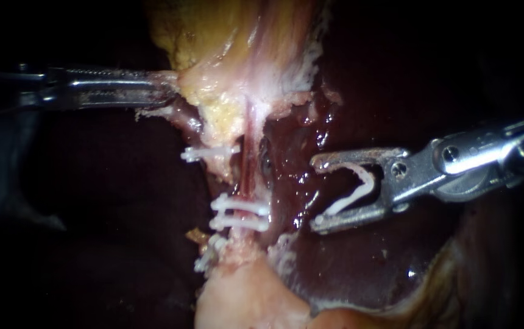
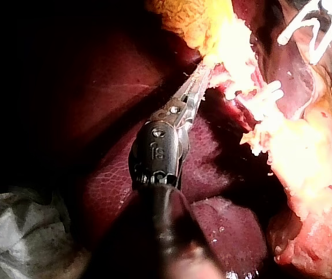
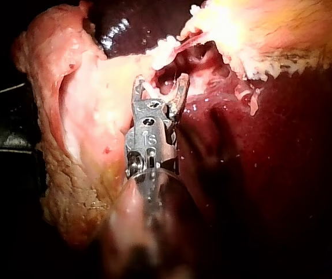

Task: Clipping third clip right tube

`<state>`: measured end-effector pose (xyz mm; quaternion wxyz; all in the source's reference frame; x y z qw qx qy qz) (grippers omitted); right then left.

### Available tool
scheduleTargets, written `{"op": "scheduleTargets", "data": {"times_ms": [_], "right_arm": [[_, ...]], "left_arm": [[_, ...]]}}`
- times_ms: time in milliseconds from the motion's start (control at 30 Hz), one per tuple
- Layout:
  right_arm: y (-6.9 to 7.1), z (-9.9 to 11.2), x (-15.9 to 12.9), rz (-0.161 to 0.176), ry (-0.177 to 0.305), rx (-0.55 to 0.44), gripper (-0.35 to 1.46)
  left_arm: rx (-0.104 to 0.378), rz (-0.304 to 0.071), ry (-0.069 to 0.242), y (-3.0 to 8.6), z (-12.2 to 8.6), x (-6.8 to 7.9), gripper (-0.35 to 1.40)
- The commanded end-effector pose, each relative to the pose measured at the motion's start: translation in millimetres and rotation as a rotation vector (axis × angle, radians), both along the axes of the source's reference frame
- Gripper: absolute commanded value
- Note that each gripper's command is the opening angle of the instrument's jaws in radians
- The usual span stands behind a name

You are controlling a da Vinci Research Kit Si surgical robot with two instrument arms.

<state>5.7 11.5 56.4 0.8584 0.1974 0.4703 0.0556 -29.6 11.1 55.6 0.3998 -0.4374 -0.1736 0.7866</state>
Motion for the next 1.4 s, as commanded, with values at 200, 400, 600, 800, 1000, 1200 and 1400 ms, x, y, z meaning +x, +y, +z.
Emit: {"op": "scheduleTargets", "data": {"times_ms": [200, 400, 600, 800, 1000, 1200, 1400], "right_arm": [[0.0, 0.0, 0.0, 0.000, 0.000, 0.000, 0.50], [0.1, 0.0, 0.0, 0.001, 0.000, 0.001, 0.50], [0.1, 0.0, 0.3, 0.008, 0.002, -0.001, 0.50], [0.6, 1.1, 2.6, 0.059, 0.007, 0.063, 0.50], [1.6, 2.9, 6.0, 0.108, 0.023, 0.112, 0.50], [2.1, 4.4, 9.7, 0.143, 0.080, 0.193, 0.50], [2.4, 5.2, 12.3, 0.169, 0.130, 0.259, 0.49]], "left_arm": [[0.014, 0.000, -0.004, 1.7, -2.8, 1.8, -0.35], [-0.022, -0.039, -0.013, 4.2, -7.8, 4.6, -0.35], [-0.034, -0.043, -0.007, 4.0, -8.3, 5.0, -0.35], [-0.035, -0.043, -0.007, 3.9, -8.2, 4.9, -0.35], [-0.035, -0.043, -0.007, 3.9, -8.2, 4.9, -0.35], [-0.036, -0.044, -0.006, 3.8, -8.1, 4.8, -0.35], [-0.036, -0.044, -0.006, 3.8, -8.1, 4.8, -0.35]]}}
